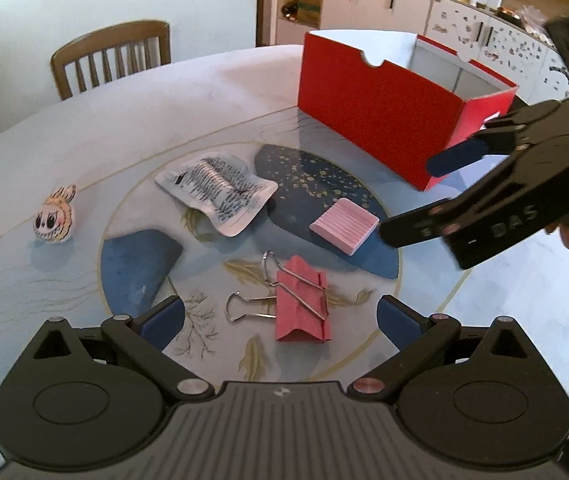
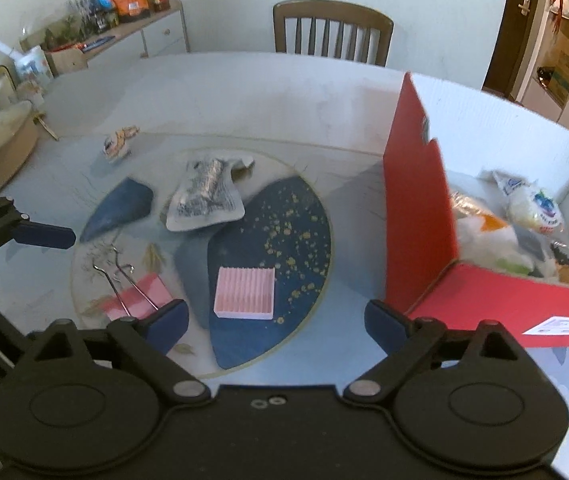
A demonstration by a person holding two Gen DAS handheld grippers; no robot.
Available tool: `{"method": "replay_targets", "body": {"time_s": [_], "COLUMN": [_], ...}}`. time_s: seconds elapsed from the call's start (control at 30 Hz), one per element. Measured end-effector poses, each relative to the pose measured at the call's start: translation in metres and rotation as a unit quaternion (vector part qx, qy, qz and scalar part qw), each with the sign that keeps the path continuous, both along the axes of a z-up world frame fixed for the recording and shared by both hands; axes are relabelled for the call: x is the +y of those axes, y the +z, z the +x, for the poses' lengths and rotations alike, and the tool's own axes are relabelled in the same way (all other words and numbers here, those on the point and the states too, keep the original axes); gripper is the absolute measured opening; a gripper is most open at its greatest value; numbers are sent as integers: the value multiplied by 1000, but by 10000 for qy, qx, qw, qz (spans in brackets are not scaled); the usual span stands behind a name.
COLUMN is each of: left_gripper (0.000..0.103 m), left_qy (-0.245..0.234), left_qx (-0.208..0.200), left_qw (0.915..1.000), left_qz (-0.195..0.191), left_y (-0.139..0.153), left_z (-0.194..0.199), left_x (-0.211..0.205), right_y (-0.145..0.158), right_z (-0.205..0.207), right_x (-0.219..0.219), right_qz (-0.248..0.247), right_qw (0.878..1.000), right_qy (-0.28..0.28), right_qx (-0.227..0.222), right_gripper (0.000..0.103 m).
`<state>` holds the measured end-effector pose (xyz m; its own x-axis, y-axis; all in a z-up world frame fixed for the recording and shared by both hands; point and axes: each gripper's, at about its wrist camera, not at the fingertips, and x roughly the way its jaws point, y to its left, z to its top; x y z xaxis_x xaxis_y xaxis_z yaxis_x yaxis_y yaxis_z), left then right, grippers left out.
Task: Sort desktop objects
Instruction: 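Grasp the pink binder clip with the left gripper while the right grasps the pink ribbed sponge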
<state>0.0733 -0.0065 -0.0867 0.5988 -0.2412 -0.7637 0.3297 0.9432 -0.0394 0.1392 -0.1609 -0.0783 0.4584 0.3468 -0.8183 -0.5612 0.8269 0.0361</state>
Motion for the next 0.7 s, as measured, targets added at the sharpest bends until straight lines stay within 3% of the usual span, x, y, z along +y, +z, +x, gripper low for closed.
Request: {"method": "replay_targets", "body": {"time_s": [0.23, 0.5, 0.6, 0.7], "left_gripper": [102, 101, 96, 83], "left_qy": [-268, -251, -242, -251], "left_qx": [-193, -252, -242, -199], "left_qw": [9991, 9986, 9983, 9984], "left_qz": [269, 403, 464, 465], "left_y": [-6, -12, -14, -15], "left_z": [-1, 2, 3, 4], "left_x": [-13, -19, -21, -21], "right_y": [-14, -28, -31, -33], "right_z": [6, 10, 11, 11], "right_x": [13, 21, 22, 23], "right_qz": [-146, -264, -262, -280], "right_qw": [9998, 9995, 9994, 9994], "right_qy": [141, 155, 128, 122], "right_qx": [33, 126, 164, 187], "right_gripper": [91, 83, 80, 78]}}
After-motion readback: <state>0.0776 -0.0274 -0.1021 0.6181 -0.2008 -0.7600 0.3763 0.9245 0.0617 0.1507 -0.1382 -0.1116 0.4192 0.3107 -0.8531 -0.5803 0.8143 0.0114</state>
